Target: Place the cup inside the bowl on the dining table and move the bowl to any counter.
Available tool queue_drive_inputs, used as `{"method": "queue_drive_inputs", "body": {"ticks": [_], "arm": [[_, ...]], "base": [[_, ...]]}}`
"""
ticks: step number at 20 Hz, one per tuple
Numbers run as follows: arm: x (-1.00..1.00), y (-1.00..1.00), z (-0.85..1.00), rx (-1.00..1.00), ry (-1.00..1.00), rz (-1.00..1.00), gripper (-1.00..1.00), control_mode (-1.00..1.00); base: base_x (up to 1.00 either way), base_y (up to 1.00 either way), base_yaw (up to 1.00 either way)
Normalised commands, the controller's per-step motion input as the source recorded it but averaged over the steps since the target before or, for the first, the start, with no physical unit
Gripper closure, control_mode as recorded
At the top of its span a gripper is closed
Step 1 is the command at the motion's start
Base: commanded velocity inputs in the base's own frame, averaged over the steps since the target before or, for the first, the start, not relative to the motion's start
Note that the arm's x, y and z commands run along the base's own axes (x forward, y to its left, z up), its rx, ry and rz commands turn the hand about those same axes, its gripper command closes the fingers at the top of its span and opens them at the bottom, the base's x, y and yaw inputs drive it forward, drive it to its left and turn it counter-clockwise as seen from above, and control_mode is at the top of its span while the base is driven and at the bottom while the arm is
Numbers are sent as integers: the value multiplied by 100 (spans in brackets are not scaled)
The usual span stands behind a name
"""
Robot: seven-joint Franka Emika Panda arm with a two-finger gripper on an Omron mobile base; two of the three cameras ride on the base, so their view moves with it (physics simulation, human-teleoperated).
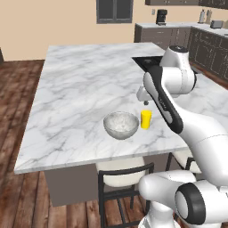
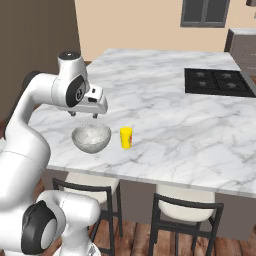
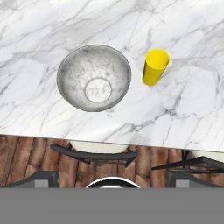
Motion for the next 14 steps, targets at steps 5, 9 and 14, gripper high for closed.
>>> {"method": "queue_drive_inputs", "body": {"ticks": [5,9,14], "arm": [[0,-1,-3,0,0,0,-100,-100],[9,-23,-3,-1,0,0,-100,-100],[26,-36,0,0,0,0,-100,-100]], "base": [[0,0,0],[0,0,0],[0,0,0]]}}
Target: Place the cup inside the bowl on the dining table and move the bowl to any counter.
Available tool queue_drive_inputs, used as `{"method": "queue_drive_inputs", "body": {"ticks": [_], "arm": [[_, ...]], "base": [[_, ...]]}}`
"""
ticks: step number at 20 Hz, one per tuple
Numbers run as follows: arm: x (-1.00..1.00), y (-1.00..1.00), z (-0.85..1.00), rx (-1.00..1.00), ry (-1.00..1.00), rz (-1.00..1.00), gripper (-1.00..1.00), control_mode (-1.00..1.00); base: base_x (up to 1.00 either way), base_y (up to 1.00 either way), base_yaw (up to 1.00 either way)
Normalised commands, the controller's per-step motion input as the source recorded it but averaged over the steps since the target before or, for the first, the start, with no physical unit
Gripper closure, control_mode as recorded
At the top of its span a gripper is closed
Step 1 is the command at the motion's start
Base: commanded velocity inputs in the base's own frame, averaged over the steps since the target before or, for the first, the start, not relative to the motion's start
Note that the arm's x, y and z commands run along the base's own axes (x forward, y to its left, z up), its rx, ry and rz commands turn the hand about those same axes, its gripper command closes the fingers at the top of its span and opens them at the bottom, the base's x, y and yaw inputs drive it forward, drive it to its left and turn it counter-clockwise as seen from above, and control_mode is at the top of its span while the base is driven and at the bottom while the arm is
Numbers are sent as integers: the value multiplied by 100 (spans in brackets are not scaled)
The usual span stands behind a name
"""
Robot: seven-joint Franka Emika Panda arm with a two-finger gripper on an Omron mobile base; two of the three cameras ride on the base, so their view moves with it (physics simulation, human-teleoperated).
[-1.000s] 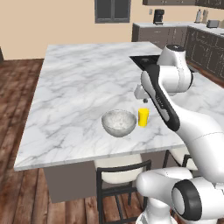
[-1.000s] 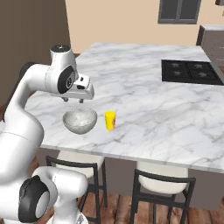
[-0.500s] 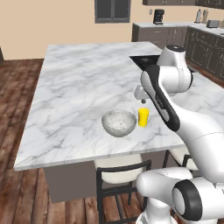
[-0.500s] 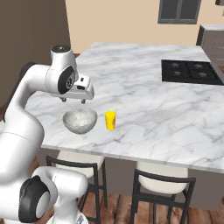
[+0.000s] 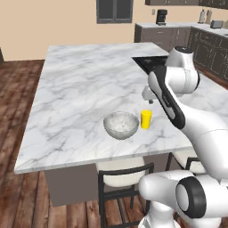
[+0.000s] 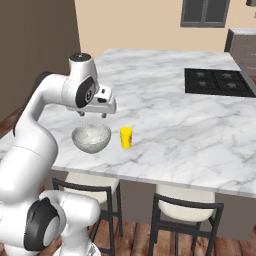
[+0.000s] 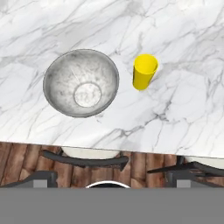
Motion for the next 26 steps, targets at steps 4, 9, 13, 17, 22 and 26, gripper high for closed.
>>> {"method": "queue_drive_inputs", "body": {"ticks": [4,9,13,17,22,26], "arm": [[28,-31,0,0,0,0,-100,-100],[40,-30,0,0,0,0,-100,-100],[50,-32,-5,0,0,0,-100,-100],[37,-15,-6,0,0,-2,-100,-100],[27,-2,-2,0,0,-2,-100,-100],[26,0,-19,0,0,-5,-100,-100]], "base": [[0,0,0],[0,0,0],[0,0,0],[0,0,0],[0,0,0],[0,0,0]]}}
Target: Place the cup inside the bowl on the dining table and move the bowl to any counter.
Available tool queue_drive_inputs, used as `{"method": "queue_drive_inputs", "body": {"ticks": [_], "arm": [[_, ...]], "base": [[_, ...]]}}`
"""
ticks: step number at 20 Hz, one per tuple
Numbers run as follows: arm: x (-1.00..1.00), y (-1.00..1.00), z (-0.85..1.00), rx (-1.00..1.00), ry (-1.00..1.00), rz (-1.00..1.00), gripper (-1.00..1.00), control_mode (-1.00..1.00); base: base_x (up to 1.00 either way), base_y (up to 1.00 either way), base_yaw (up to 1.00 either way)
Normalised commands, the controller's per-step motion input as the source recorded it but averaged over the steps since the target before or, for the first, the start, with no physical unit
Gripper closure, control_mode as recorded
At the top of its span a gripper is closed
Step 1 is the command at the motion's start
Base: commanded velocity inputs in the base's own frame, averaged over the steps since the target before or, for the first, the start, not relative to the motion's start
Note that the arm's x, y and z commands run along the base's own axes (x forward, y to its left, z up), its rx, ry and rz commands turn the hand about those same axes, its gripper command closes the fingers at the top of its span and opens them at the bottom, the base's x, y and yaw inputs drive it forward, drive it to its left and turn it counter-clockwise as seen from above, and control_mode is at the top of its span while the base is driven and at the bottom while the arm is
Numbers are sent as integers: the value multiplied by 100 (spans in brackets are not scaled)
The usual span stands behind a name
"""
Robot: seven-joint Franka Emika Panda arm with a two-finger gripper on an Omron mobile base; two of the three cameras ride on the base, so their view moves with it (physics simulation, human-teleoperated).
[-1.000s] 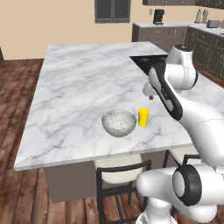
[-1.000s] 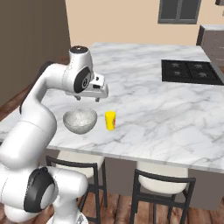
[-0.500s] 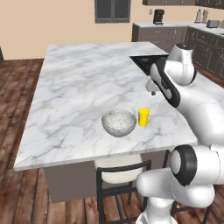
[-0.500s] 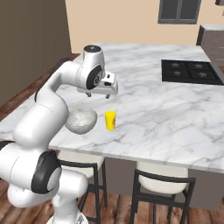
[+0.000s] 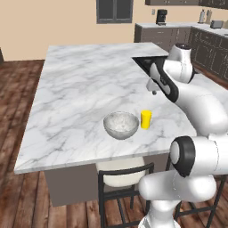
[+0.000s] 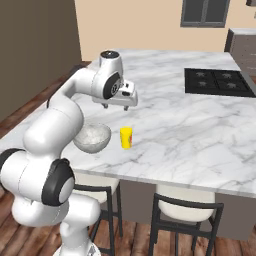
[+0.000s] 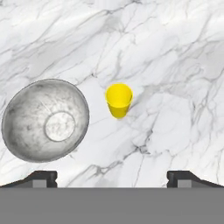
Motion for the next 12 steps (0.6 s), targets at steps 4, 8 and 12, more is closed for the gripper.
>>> {"method": "queue_drive_inputs", "body": {"ticks": [4,8,12], "arm": [[16,0,-32,0,0,-7,-100,-100],[16,0,-40,0,0,-8,-100,-100],[12,0,-40,0,-1,-7,-100,-100]], "base": [[0,0,0],[0,0,0],[0,0,0]]}}
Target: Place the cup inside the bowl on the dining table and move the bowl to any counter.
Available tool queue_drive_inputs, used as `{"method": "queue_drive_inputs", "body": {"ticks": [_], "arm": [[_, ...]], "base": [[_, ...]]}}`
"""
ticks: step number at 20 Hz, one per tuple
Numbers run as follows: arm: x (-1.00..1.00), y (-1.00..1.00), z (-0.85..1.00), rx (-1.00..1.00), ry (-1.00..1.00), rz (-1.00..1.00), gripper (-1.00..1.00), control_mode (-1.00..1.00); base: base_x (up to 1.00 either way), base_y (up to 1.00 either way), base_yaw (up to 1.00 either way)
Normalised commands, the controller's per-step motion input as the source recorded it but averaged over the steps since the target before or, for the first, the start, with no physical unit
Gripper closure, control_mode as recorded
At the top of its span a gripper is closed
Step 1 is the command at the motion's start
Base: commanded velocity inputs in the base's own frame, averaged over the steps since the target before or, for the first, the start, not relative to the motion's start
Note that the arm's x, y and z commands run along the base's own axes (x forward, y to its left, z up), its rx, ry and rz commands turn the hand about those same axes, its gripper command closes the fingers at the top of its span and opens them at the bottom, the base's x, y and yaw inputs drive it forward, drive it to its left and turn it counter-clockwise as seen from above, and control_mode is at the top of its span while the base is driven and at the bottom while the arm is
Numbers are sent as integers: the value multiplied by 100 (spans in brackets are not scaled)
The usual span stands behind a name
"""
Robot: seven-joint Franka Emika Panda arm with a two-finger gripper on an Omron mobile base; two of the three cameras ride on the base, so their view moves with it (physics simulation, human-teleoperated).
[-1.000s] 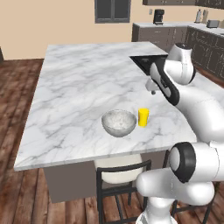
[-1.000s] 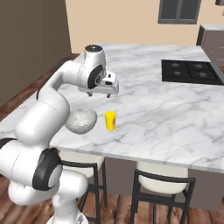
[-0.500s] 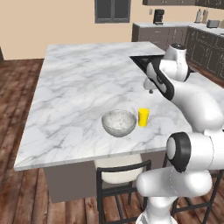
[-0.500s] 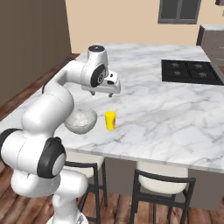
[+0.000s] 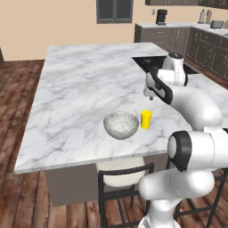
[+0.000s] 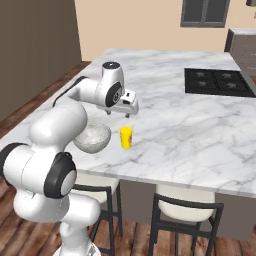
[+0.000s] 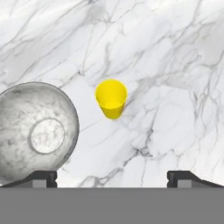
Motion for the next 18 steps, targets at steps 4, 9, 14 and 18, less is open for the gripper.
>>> {"method": "queue_drive_inputs", "body": {"ticks": [4,9,14,18], "arm": [[23,0,-30,0,-3,-6,-100,-100],[32,0,-18,0,-1,-6,-100,-100],[35,0,-5,0,0,-7,-100,-100],[30,0,-1,0,0,-6,-100,-100]], "base": [[0,0,0],[0,0,0],[0,0,0],[0,0,0]]}}
